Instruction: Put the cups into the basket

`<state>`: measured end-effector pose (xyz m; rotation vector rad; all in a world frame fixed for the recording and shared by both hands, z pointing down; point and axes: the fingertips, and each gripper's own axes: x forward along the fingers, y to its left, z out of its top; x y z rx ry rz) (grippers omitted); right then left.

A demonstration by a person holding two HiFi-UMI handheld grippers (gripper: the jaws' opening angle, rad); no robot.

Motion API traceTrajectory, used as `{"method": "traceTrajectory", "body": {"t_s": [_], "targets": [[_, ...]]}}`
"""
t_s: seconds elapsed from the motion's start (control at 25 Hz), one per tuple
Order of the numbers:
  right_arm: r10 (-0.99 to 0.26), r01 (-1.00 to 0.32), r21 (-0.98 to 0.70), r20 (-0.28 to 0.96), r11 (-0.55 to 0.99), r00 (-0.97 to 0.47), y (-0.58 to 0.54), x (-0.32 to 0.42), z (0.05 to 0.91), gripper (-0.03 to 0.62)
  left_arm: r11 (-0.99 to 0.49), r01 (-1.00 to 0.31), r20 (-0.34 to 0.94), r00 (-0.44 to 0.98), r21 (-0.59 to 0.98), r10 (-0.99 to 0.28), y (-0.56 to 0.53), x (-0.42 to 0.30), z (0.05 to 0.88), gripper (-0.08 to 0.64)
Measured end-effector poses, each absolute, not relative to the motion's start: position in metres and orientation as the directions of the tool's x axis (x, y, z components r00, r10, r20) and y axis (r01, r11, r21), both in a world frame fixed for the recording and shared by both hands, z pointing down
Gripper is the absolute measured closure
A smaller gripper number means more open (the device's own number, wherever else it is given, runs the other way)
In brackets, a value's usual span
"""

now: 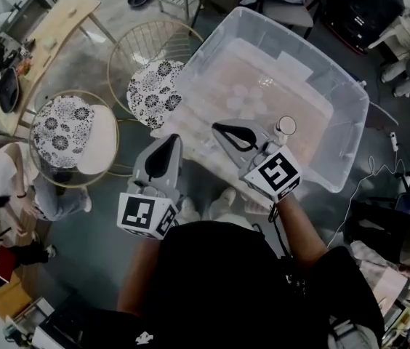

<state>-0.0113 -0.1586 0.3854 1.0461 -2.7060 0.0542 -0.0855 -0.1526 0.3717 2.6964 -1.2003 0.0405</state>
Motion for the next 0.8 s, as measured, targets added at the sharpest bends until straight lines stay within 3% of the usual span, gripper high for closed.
{"method": "traceTrajectory", "body": {"t_s": [0.52, 0.8], "targets": [[-0.480, -0.617, -0.023, 0.604, 0.787, -0.635, -0.156, -0.038, 0.559, 0.589, -0.588, -0.784, 0.129, 0.616, 0.199, -0.777, -0.144, -0.124, 0.386, 0.554], [-0.380, -0.581, -0.008, 0.750, 0.814, -0.542, -0.154, -0.036, 0.632, 0.522, -0.552, -0.808, 0.148, 0.583, 0.206, -0.799, -0.138, -0.136, 0.393, 0.554]]}}
